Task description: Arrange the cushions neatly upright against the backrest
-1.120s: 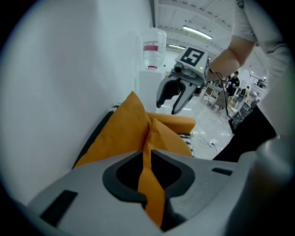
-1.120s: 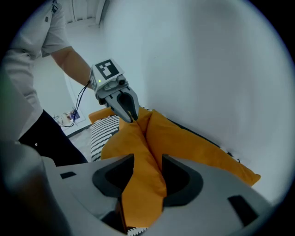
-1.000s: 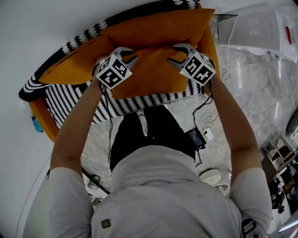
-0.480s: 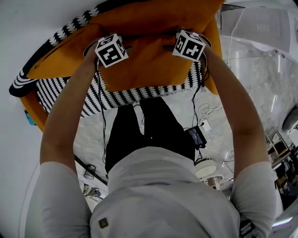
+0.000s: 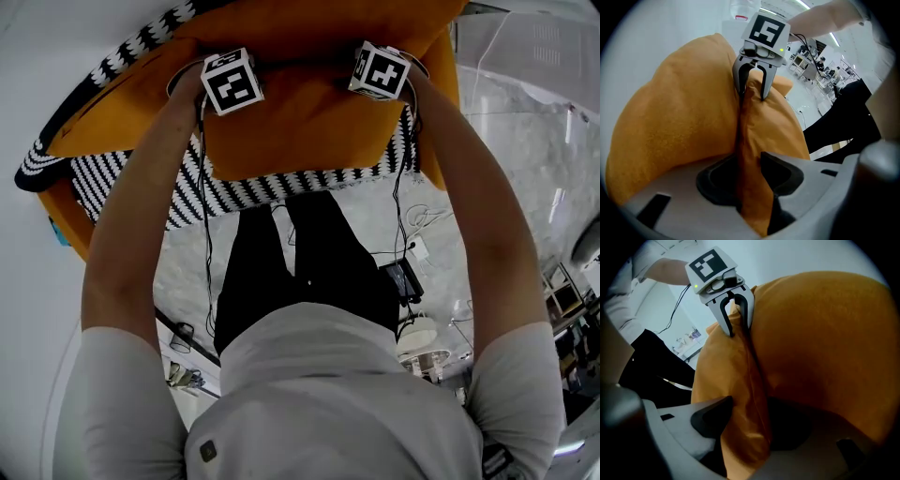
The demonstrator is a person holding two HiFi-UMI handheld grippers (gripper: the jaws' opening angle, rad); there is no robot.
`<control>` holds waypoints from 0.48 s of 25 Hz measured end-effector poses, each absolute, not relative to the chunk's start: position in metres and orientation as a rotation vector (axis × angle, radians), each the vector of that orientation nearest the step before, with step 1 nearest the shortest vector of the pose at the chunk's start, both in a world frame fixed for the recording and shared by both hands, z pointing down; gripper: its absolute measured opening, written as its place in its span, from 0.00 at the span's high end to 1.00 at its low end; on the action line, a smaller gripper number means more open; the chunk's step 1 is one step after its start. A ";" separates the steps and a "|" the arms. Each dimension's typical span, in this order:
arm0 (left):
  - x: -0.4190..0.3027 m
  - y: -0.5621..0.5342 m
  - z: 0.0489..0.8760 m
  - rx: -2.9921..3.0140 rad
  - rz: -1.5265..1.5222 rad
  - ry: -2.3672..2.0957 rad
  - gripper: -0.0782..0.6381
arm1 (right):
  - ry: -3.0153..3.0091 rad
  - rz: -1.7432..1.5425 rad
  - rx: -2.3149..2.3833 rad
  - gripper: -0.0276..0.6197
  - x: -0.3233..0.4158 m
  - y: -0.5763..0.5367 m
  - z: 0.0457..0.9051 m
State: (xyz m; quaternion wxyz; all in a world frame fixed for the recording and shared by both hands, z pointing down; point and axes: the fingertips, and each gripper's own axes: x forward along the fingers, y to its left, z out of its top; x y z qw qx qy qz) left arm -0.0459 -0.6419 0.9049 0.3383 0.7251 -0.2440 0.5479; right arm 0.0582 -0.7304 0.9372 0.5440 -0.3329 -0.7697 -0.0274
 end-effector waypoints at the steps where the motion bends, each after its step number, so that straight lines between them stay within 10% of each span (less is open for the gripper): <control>1: -0.045 -0.641 0.908 1.882 1.438 -0.631 0.67 | -1.812 -0.045 -0.799 0.56 0.058 -0.730 0.941; 12: -0.040 -0.623 0.934 1.810 1.381 -0.617 0.67 | -1.700 -0.019 -0.901 0.74 0.069 -0.698 0.959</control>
